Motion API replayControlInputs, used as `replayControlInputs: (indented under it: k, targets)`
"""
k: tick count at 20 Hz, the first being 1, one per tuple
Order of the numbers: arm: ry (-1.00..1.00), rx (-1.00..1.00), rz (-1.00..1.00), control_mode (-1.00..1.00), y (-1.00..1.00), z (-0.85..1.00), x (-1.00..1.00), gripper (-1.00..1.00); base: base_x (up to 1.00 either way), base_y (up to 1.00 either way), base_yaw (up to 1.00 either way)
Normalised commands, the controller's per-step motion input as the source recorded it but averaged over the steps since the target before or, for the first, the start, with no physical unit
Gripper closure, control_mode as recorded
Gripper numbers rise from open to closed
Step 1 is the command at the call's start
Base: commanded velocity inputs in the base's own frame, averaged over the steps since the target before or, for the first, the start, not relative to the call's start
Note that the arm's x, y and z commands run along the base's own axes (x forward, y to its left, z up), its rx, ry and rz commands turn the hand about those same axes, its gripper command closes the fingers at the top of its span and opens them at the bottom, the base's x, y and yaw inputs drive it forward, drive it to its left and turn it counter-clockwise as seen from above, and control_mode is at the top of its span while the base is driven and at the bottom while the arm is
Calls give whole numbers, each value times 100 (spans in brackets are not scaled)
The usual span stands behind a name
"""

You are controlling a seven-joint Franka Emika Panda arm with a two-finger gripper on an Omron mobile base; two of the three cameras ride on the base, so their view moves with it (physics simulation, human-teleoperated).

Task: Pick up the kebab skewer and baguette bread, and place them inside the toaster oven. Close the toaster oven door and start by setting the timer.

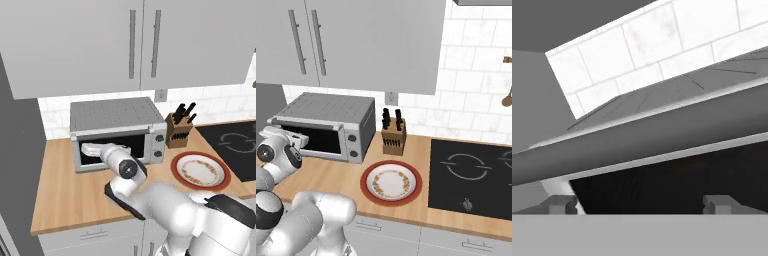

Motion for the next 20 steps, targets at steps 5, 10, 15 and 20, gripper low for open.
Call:
replayControlInputs:
  k: [5,10,15,20]
  targets:
    - [32,0,0,-100,-38,66,-19,-100,0,0,0]
    - [28,0,1,-100,-55,37,-36,-100,0,0,0]
    - [21,0,4,-100,-77,9,-41,-100,0,0,0]
    - [13,0,8,-100,-87,6,-20,-100,0,0,0]
